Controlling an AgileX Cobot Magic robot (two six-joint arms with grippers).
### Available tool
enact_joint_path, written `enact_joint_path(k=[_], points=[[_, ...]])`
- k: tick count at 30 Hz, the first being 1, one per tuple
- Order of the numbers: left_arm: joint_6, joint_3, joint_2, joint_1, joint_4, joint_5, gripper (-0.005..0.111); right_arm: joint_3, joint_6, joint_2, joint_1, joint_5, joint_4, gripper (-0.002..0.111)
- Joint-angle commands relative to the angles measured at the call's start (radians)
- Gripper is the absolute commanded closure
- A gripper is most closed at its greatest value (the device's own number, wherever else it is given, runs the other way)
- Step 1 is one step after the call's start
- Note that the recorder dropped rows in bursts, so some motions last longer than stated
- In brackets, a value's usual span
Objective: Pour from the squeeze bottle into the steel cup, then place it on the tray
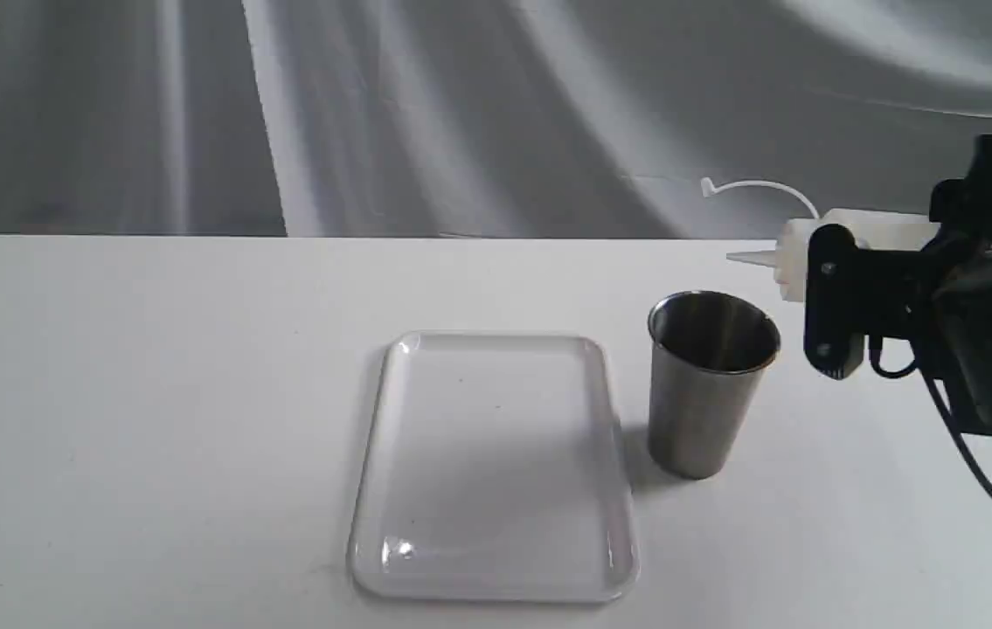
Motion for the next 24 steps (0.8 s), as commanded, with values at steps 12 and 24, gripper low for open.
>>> enact_joint_path(k=[12, 24], points=[[-0.005, 0.004, -0.003, -0.005, 0.001, -0.008, 0.107, -0.008, -0.077, -0.008, 0.001, 0.07, -0.018, 0.108], [-0.003, 0.004, -0.003, -0.005, 0.001, -0.008, 0.107, -0.008, -0.17, -0.008, 0.001, 0.066, -0.018, 0.108]])
